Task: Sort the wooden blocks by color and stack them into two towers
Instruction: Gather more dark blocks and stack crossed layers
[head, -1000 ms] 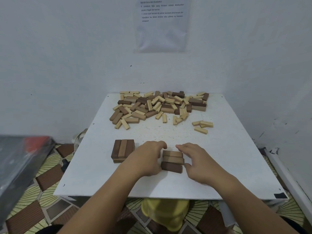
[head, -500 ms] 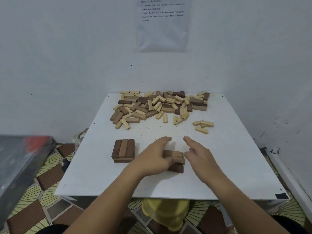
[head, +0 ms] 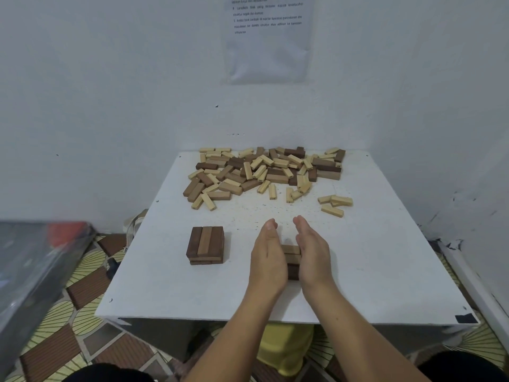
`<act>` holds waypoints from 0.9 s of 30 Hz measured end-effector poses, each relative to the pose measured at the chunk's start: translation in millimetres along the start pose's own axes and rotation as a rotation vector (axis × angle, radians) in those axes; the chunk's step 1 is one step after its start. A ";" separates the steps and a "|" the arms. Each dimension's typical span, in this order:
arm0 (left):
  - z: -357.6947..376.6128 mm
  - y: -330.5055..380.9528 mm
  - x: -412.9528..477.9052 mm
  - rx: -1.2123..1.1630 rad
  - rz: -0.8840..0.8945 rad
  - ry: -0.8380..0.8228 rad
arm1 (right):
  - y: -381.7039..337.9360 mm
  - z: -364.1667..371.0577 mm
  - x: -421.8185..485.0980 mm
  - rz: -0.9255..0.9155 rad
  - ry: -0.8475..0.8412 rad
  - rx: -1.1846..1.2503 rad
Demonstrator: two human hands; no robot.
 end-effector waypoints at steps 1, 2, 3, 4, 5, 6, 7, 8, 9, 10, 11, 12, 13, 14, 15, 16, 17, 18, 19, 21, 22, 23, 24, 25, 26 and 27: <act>-0.9 -1.1 1.0 -0.008 -0.007 -0.003 | 0.0 0.7 1.2 -0.002 -0.012 -0.004; -1.8 -2.2 2.0 -0.015 -0.013 -0.007 | 0.6 1.0 2.1 -0.006 -0.025 -0.009; -2.4 -2.9 2.6 -0.016 -0.015 -0.009 | 0.7 1.3 2.5 -0.010 -0.035 -0.013; -2.6 -3.2 2.9 -0.008 -0.012 -0.012 | 0.6 1.3 2.6 -0.010 -0.040 -0.018; -2.3 -3.5 2.9 0.005 -0.007 -0.015 | 0.6 1.2 2.6 -0.009 -0.043 -0.022; -2.0 -3.6 2.5 0.015 -0.004 -0.019 | 0.9 1.0 2.7 -0.009 -0.049 -0.025; -2.1 -3.5 2.6 0.024 -0.003 -0.022 | 1.2 0.6 3.1 -0.010 -0.056 -0.029; -2.7 -3.4 2.6 0.031 -0.003 -0.026 | 1.0 0.0 3.7 -0.015 -0.062 -0.033; -3.6 -3.4 3.1 0.038 -0.005 -0.029 | 0.8 -0.9 4.6 -0.023 -0.068 -0.039; -5.2 -3.1 3.4 0.047 -0.004 -0.034 | 0.0 -2.6 5.4 -0.035 -0.075 -0.045; -7.4 -2.2 3.8 0.059 0.000 -0.036 | -2.1 -4.8 6.0 -0.052 -0.085 -0.061; -10.4 -0.6 4.2 0.076 0.012 -0.036 | -6.1 -7.7 6.3 -0.074 -0.096 -0.088; -14.9 1.7 4.7 0.099 0.030 -0.034 | -10.5 -11.6 7.0 -0.097 -0.108 -0.128; -20.2 5.4 5.1 0.133 0.052 -0.039 | -15.2 -16.5 7.9 -0.115 -0.121 -0.181; -26.1 9.6 6.0 0.183 0.080 -0.055 | -19.5 -22.1 9.2 -0.126 -0.137 -0.248; -31.9 14.3 7.2 0.261 0.109 -0.092 | -22.9 -27.5 11.4 -0.134 -0.166 -0.333; -36.9 18.1 8.3 0.370 0.131 -0.151 | -25.7 -32.3 13.2 -0.134 -0.215 -0.440; -40.6 21.3 8.8 0.499 0.149 -0.224 | -27.6 -36.0 13.5 -0.124 -0.284 -0.568; -43.1 23.6 9.3 0.629 0.165 -0.299 | -28.0 -38.5 12.9 -0.115 -0.364 -0.707; -44.1 26.8 9.1 0.838 0.193 -0.434 | -28.4 -41.9 9.5 -0.148 -0.505 -0.953; -42.8 27.3 9.2 0.909 0.201 -0.480 | -28.3 -42.1 7.2 -0.174 -0.554 -1.039; -41.3 26.7 9.8 0.961 0.208 -0.509 | -27.8 -41.4 4.7 -0.190 -0.586 -1.098; -39.2 25.7 11.0 1.000 0.221 -0.526 | -27.0 -40.5 2.4 -0.195 -0.601 -1.140; -37.1 23.8 12.8 1.025 0.239 -0.530 | -26.4 -39.2 0.9 -0.203 -0.600 -1.170; -35.3 21.6 14.9 1.043 0.258 -0.524 | -25.2 -38.2 0.7 -0.218 -0.588 -1.187; -33.9 19.7 17.1 1.056 0.278 -0.513 | -23.7 -37.7 1.7 -0.238 -0.571 -1.191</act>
Point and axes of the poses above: each hand's wrist, its own x-axis towards the middle knuckle, its own z-axis out of the palm, y = z × x, the point moved 5 cm from there along x, towards the middle knuckle, and after that the axes turned 2 degrees about -z, right-handed, at the moved point
